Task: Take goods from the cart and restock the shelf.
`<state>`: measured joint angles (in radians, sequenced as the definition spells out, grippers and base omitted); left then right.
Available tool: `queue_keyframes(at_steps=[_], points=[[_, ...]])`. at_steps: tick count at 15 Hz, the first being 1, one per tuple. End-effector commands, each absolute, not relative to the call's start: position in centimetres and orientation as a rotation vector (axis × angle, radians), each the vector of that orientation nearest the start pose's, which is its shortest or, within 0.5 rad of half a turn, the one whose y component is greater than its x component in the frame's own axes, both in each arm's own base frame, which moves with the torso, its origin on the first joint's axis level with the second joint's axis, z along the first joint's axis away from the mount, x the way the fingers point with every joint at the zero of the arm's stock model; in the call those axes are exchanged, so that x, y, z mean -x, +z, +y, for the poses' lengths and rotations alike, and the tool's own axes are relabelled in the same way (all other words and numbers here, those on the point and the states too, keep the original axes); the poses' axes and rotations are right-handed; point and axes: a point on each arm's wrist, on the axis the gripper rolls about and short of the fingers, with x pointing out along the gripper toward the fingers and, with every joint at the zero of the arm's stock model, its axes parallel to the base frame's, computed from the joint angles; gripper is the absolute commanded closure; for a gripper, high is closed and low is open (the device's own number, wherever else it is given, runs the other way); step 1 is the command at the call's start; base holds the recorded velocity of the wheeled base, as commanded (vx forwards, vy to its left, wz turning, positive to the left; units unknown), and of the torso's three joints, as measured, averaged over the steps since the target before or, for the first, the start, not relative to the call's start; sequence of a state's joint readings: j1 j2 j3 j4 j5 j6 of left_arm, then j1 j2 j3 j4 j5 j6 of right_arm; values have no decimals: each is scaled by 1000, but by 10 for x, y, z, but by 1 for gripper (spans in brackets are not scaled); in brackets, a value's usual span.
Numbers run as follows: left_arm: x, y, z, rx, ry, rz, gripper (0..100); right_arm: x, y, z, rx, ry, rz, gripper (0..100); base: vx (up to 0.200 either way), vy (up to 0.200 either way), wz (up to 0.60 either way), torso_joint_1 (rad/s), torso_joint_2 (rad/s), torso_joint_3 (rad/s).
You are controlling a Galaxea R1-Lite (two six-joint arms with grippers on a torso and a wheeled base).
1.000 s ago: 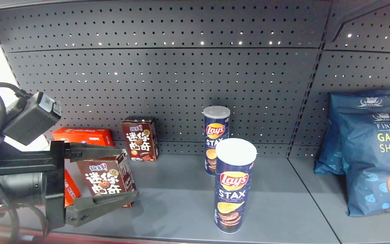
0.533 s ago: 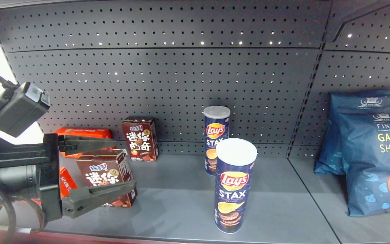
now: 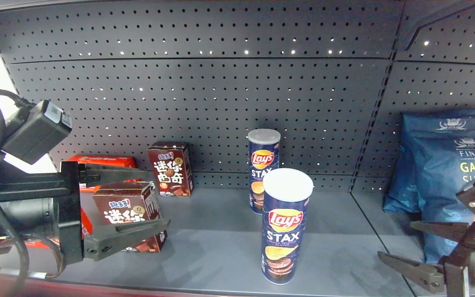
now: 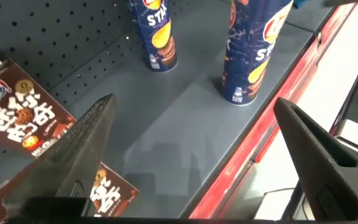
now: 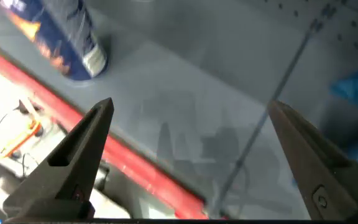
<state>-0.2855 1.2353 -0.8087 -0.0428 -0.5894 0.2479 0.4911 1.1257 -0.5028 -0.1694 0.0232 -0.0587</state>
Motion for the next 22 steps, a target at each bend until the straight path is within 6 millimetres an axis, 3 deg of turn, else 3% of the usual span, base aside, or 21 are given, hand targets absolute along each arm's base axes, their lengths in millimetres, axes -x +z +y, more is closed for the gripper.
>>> queue_keyframes(at_steps=[1, 8, 22], points=[[-178, 244, -66, -169, -910, 286, 0, -155, 166, 85, 174, 521, 485, 0, 0, 0, 0, 0, 0, 0], [-180, 239, -66, -170, -909, 308, 0, -178, 144, 112, 205, 581, 515, 0, 0, 0, 0, 0, 0, 0], [-185, 233, -71, -172, -928, 333, 0, -205, 137, 159, 247, 634, 508, 0, 0, 0, 0, 0, 0, 0]])
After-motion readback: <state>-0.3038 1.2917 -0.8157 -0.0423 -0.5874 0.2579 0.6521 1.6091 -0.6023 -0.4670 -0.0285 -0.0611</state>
